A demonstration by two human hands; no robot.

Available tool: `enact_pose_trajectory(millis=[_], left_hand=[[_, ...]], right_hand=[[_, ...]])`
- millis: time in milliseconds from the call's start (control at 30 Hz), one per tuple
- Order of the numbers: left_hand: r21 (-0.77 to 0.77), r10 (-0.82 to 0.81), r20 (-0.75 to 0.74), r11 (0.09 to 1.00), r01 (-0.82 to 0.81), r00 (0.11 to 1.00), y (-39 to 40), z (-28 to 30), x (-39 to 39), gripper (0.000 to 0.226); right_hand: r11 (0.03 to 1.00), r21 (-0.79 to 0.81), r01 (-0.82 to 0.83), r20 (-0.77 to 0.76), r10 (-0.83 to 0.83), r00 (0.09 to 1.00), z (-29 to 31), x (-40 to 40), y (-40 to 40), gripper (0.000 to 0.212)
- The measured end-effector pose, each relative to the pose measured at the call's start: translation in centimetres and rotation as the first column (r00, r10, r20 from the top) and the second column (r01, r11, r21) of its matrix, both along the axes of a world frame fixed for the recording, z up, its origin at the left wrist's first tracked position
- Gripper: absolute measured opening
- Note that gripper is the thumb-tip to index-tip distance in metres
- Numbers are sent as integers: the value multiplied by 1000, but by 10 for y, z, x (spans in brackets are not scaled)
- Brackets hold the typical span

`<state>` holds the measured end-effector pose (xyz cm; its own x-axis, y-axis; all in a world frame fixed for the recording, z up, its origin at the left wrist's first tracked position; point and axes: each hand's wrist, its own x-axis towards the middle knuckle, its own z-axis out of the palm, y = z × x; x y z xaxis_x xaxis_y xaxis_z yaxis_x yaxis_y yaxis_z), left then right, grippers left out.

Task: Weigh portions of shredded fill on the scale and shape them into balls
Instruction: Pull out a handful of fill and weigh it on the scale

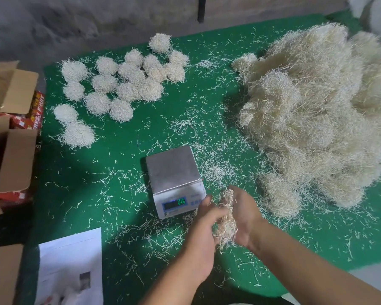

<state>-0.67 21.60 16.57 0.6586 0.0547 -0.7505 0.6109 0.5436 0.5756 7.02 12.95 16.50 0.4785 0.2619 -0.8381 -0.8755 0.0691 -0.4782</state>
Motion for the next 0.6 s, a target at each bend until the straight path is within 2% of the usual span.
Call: enact_pose_trajectory(millis=[67, 133, 167, 200, 233, 267, 300, 333, 367, 400, 467, 533, 600], left_hand=[[-249, 106, -143, 958, -139, 984, 2, -3, -6, 61], [-533, 89, -202, 825, -186, 975, 4, -5, -11, 71], [-624, 90, -202, 756, -199, 975, 6, -5, -12, 76], [-658, 96, -207, 722, -211, 974, 8, -5, -11, 77], [-620, 119, -239, 745, -246, 964, 10, -6, -8, 72], [-547, 155, -270, 788, -284, 950, 12, -7, -6, 62], [-456, 196, -291, 832, -316, 936, 11, -10, -4, 53], [-348, 231, -315, 874, -338, 921, 10, -14, -4, 47], [-230, 256, -336, 911, -342, 907, 7, -19, -4, 43], [-132, 276, -335, 933, -335, 901, 3, -21, -5, 40], [-33, 294, -311, 947, -319, 904, -3, -24, -5, 35], [-9, 294, -297, 951, -310, 908, -5, -29, -1, 29], [4, 289, -303, 953, -302, 908, -4, -34, 4, 23]], right_hand=[[999, -16, -30, 53, 31, 998, 6, -1, -2, 43], [982, -134, -136, 218, 163, 962, 6, -8, -3, 34], [948, -252, -196, 297, 269, 916, 5, -14, -3, 31], [922, -316, -223, 353, 332, 875, 3, -21, -3, 29], [900, -355, -253, 414, 394, 821, -1, -30, -3, 30], [850, -427, -309, 484, 504, 715, -4, -40, -4, 32], [756, -540, -370, 520, 645, 559, -9, -49, -6, 36], [630, -663, -404, 501, 775, 385, -16, -56, -7, 43], [539, -735, -411, 473, 842, 258, -24, -61, -11, 48], [497, -758, -422, 452, 867, 208, -29, -63, -13, 51], [498, -760, -417, 453, 866, 210, -38, -62, -16, 49], [523, -759, -389, 470, 853, 229, -43, -59, -15, 47], [587, -715, -381, 498, 809, 311, -42, -56, -16, 46]])
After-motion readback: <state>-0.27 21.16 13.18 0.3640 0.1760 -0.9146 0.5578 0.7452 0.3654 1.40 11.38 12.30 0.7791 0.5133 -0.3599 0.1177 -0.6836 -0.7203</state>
